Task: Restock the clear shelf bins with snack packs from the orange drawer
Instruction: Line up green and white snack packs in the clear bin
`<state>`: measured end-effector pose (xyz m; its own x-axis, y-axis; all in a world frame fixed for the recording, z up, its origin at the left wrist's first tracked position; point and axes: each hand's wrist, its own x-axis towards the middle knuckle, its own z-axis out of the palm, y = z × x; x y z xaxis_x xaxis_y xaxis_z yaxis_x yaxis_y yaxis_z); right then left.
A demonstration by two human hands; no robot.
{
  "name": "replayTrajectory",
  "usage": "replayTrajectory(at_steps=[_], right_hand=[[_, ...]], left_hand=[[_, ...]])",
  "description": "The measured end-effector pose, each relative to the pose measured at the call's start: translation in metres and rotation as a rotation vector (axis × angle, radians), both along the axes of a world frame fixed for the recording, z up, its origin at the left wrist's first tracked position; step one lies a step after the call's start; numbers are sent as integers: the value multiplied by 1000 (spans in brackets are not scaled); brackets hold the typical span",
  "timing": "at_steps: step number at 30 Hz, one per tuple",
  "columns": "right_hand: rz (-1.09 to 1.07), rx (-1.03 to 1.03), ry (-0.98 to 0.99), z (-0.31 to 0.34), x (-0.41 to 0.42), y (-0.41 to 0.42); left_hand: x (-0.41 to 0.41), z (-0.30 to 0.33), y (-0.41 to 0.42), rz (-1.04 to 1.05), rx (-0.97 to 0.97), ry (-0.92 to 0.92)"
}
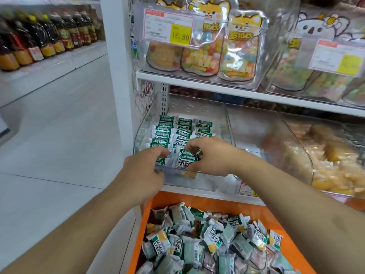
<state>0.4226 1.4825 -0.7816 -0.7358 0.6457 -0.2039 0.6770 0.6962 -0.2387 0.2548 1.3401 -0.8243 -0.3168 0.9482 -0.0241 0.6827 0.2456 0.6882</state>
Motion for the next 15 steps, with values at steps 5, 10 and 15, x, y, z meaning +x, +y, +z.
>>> replayTrajectory(at_steps=[5, 10, 15], right_hand=[[30, -65, -60, -1, -5, 7], [-15, -154, -11, 3, -5, 10], [-25, -123, 8, -5, -7, 8]], left_hand=[[0, -3, 1, -82, -3, 30], [1, -9, 3, -100, -17, 82], [1, -10, 5, -128, 18, 101]])
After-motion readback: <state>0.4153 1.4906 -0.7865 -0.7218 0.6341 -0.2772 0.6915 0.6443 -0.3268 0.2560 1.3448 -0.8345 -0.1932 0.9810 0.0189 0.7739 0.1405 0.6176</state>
